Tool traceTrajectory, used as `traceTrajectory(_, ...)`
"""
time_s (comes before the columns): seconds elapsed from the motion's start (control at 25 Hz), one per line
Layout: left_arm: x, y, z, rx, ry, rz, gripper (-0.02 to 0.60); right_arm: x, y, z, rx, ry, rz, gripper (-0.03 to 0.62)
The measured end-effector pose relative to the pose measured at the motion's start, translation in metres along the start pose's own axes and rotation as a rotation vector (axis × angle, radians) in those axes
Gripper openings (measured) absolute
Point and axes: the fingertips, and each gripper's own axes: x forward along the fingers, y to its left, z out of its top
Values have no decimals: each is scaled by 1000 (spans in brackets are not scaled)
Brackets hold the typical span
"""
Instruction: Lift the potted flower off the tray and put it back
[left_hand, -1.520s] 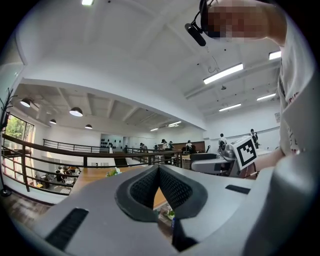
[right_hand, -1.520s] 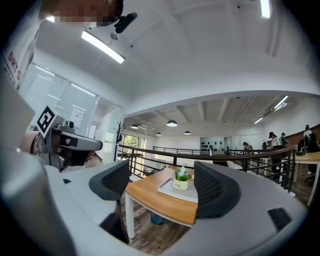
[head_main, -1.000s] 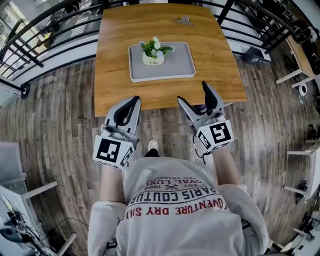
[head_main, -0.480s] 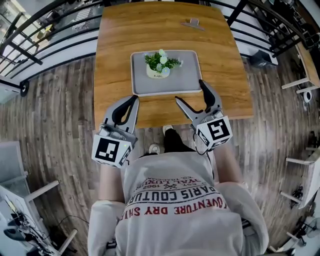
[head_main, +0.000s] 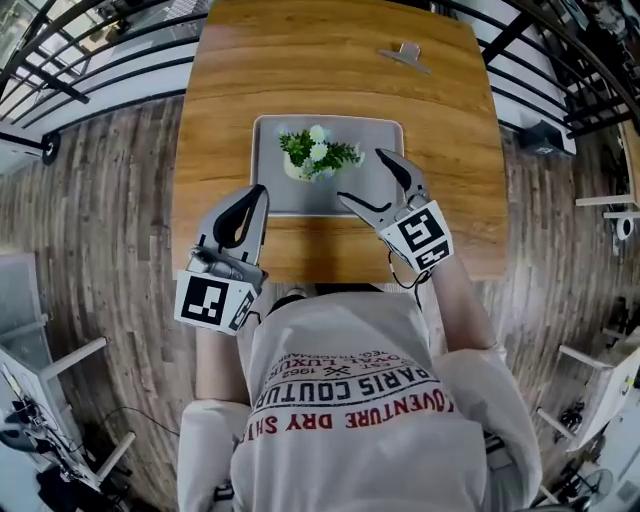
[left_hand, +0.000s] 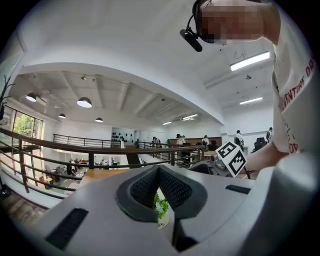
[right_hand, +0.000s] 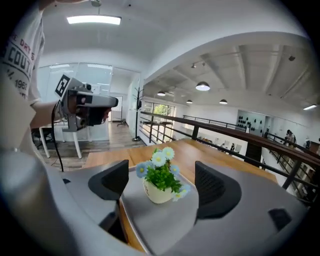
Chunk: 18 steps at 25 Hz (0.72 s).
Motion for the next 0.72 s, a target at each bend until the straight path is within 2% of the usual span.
traceTrajectory(0.32,36,15,-38,-37,77,69,12,70,-16,-58,-119,194,194,428)
traceTrajectory(0.72,49,38,-80,-104,125,137,12,128,-1,-93,-135,231,352,451)
